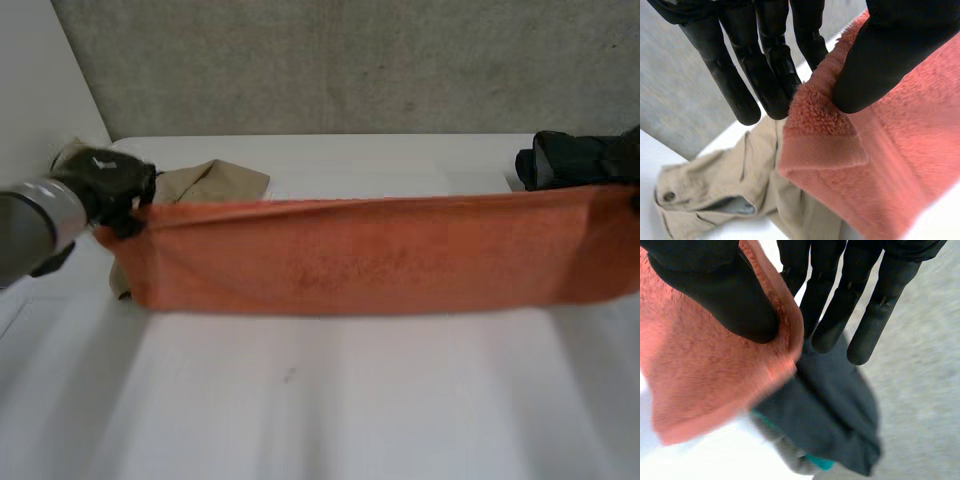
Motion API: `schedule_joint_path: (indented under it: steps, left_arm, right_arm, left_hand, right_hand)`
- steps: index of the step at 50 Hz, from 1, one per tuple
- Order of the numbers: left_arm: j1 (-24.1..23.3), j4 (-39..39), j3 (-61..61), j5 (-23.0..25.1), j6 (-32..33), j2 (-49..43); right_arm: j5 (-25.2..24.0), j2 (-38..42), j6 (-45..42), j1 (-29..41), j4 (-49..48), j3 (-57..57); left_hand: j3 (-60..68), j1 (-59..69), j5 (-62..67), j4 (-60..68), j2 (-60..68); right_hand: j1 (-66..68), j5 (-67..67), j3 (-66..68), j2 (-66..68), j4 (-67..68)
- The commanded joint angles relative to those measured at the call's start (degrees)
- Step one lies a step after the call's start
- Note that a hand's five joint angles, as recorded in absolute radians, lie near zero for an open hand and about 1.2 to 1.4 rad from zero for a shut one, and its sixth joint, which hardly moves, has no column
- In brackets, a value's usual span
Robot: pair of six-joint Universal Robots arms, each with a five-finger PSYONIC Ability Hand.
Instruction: Fold the laundry.
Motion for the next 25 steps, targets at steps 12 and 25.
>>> schedule_joint_path:
  steps: [12, 25]
  left_arm:
    - [-2.34, 63.41, 25.41, -0.74, -0.17, -14.43]
    - [-2.70, 55.64, 15.33, -1.79, -3.44, -14.34]
  right_arm:
    - [9.71, 10.60, 21.70, 6.77, -55.58, -17.04]
    - [6.30, 13.14, 22.14, 8.44, -51.05, -12.83]
  left_hand:
    - [11.79, 15.52, 13.61, 11.26, 11.33]
    - [11.79, 15.52, 13.61, 11.26, 11.33]
  right_hand:
    - [16.94, 11.43, 11.77, 12.80, 11.22]
    - [16.94, 11.43, 11.77, 12.80, 11.22]
